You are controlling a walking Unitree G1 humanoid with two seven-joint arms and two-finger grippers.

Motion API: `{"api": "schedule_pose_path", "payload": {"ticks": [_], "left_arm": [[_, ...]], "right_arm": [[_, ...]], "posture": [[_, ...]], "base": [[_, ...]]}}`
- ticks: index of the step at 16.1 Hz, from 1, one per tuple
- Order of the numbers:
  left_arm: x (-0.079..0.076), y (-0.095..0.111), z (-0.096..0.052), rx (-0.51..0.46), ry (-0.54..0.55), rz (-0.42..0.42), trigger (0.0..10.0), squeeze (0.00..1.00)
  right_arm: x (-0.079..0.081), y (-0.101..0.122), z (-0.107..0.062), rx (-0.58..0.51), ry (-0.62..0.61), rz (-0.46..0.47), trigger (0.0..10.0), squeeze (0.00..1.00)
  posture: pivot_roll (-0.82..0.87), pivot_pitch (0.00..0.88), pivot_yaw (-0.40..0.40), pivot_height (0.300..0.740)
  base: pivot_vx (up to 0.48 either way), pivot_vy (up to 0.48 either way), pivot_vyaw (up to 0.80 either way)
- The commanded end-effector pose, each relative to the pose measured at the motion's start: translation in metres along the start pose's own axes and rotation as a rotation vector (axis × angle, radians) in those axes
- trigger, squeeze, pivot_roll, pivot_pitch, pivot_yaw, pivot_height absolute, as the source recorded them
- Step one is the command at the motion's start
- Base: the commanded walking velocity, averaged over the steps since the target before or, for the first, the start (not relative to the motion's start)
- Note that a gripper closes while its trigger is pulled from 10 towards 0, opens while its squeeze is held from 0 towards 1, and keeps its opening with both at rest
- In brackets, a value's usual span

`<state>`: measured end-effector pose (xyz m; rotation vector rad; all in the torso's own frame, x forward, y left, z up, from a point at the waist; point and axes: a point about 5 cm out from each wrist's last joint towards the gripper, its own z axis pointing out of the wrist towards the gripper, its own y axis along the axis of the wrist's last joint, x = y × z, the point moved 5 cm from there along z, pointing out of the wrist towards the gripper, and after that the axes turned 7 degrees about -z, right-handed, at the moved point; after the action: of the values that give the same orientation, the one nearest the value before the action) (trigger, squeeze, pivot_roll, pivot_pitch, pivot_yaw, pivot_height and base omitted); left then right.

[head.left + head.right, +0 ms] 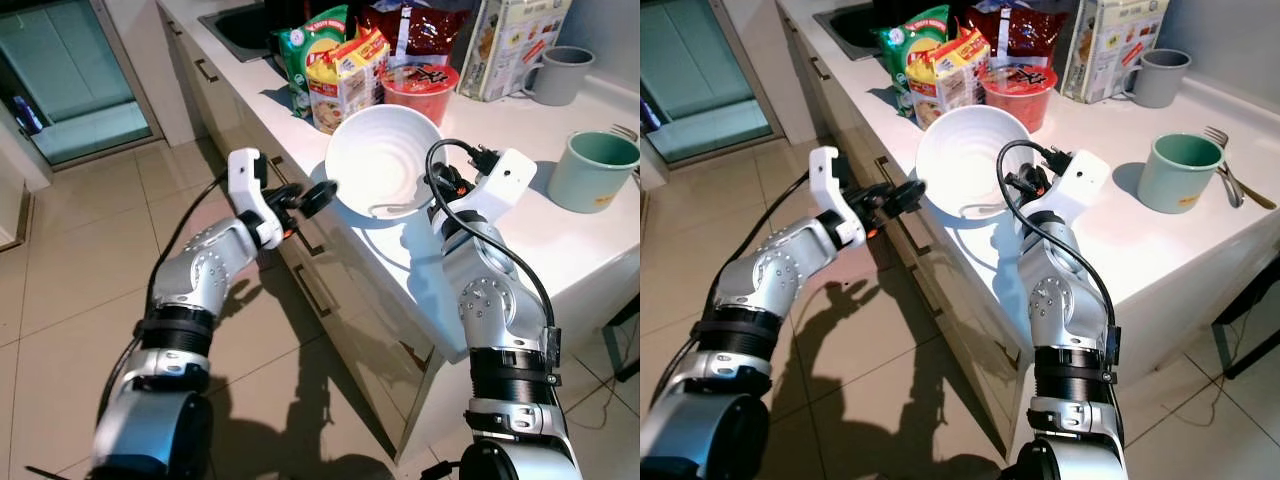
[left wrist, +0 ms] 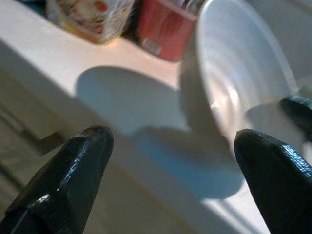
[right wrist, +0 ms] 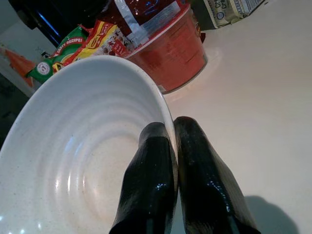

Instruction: Setting the table

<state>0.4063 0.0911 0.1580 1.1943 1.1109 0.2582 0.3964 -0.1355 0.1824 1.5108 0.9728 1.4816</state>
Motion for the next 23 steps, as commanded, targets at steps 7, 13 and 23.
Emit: {"api": "schedule_pose_path", "payload": {"ticks": [7, 13, 23], "left_arm": [[-0.006, 0.008, 0.006, -0.010, -0.035, 0.073, 10.0, 0.00], [-0.016, 0.029, 0.004, -0.075, -0.076, 0.109, 10.0, 0.00], [0.006, 0.023, -0.011, -0.040, -0.010, 0.185, 10.0, 0.00]], "right_arm": [[0.014, 0.018, -0.001, -0.055, 0.060, 0.027, 0.0, 0.00], [0.011, 0.013, -0.001, -0.041, 0.057, 0.011, 0.0, 0.00], [0.014, 0.008, -0.001, -0.023, 0.067, 0.002, 0.0, 0.00]], "posture": [[-0.02, 0.000, 0.126, 0.740], [-0.01, 0.000, 0.120, 0.740], [0.00, 0.000, 0.108, 0.740]], "base": [[0.000, 0.000, 0.00], [0.000, 0.000, 0.00], [0.000, 0.000, 0.00]]}}
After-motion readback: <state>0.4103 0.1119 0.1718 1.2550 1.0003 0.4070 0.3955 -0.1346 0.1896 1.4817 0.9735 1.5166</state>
